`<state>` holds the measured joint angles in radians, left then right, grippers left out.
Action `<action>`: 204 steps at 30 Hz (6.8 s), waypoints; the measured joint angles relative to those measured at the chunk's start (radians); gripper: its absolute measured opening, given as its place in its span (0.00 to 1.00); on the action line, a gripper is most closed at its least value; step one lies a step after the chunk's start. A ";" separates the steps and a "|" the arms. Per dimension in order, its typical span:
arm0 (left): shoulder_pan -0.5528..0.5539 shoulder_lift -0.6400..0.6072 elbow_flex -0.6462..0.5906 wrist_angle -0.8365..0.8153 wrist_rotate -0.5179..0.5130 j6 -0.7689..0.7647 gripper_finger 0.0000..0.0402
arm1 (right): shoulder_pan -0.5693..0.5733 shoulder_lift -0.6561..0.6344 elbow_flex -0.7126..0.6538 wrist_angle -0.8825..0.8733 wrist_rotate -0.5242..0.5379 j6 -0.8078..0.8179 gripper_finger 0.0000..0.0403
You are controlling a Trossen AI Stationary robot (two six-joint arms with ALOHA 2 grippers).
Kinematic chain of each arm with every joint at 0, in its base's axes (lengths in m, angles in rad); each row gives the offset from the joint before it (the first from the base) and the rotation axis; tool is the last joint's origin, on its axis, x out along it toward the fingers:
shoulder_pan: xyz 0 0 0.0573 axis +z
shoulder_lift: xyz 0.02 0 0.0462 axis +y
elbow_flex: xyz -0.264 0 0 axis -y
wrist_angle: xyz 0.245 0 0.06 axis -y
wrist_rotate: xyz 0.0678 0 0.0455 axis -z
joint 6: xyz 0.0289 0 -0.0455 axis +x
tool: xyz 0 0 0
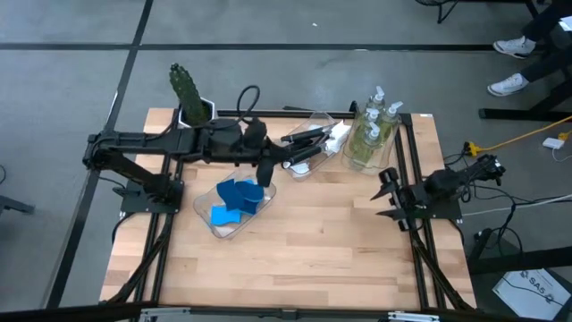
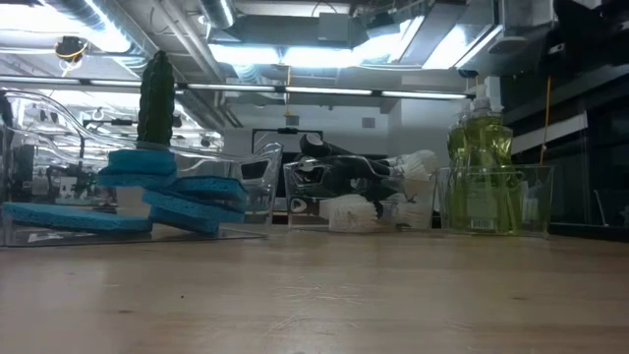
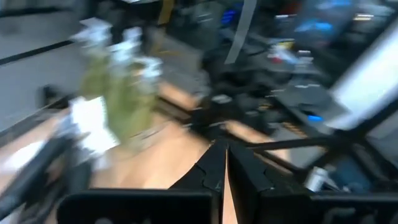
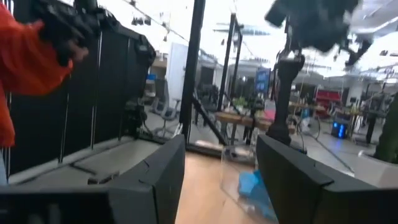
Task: Pick & Place Kitchen Sink Supplies
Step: Return to Home Position
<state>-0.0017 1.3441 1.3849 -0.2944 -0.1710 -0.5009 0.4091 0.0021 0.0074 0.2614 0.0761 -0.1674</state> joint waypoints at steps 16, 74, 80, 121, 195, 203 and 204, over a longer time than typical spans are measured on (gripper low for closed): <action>-0.029 -0.113 -0.265 0.295 0.123 0.094 0.01 | 0.000 0.000 0.000 -0.101 0.002 0.001 0.49; 0.202 -1.339 -1.376 0.311 0.124 0.287 0.01 | 0.000 0.002 0.002 -0.222 0.063 0.006 0.49; 0.221 -1.325 -1.376 0.311 0.121 0.236 0.03 | 0.000 0.002 0.002 -0.222 0.063 0.006 0.49; 0.221 -1.326 -1.376 0.312 0.120 0.234 0.03 | 0.000 0.002 0.002 -0.222 0.063 0.006 0.49; 0.221 -1.326 -1.376 0.312 0.120 0.234 0.03 | 0.000 0.002 0.002 -0.222 0.063 0.006 0.49; 0.221 -1.326 -1.376 0.312 0.120 0.234 0.03 | 0.000 0.002 0.002 -0.222 0.062 0.006 0.49; 0.221 -1.326 -1.376 0.312 0.120 0.234 0.03 | 0.000 0.002 0.002 -0.222 0.063 0.006 0.49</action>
<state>0.2188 0.0185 0.0090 0.0181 -0.0513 -0.2668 0.4091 0.0042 0.0090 0.0391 0.1387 -0.1616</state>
